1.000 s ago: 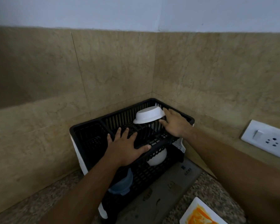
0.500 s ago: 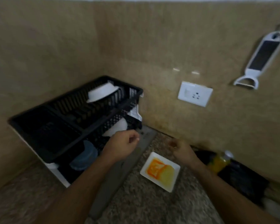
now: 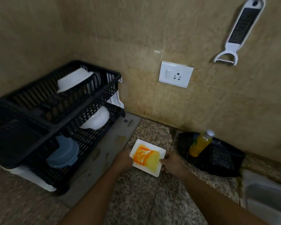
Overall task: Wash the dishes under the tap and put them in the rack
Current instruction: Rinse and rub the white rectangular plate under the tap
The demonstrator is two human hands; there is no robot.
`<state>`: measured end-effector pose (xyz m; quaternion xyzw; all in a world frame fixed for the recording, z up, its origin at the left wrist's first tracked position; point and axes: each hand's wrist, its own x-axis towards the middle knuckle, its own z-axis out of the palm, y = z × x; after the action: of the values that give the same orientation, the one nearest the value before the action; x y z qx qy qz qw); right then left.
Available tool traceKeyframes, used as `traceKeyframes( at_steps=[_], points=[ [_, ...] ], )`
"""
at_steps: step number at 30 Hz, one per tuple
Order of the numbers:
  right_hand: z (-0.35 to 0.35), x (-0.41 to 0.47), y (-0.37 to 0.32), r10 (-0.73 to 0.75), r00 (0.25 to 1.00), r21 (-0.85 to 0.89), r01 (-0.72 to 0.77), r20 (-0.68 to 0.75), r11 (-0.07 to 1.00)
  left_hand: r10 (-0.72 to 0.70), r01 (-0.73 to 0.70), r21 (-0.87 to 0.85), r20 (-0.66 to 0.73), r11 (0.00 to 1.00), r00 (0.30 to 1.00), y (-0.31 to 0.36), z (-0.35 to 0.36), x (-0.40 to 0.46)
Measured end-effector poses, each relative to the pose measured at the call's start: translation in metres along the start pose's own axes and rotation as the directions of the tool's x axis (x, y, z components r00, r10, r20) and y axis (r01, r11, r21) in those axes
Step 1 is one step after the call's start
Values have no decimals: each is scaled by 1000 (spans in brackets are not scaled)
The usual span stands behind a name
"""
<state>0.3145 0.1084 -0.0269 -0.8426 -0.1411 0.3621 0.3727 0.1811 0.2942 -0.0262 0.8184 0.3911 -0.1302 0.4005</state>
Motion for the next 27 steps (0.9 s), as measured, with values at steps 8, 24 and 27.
traceKeyframes(
  at_steps=[8, 24, 27],
  points=[
    [-31, -56, 23, 48, 995, 310, -71, 82, 948, 147, -110, -569, 18, 815, 989, 23, 11, -50],
    [-191, -218, 187, 24, 990, 562, 57, -135, 825, 273, -81, -704, 164, 705, 948, 199, 207, -180],
    [-244, -244, 221, 57, 983, 489, 36, -175, 872, 302, -148, -625, 147, 767, 942, 235, 239, -193]
  ],
)
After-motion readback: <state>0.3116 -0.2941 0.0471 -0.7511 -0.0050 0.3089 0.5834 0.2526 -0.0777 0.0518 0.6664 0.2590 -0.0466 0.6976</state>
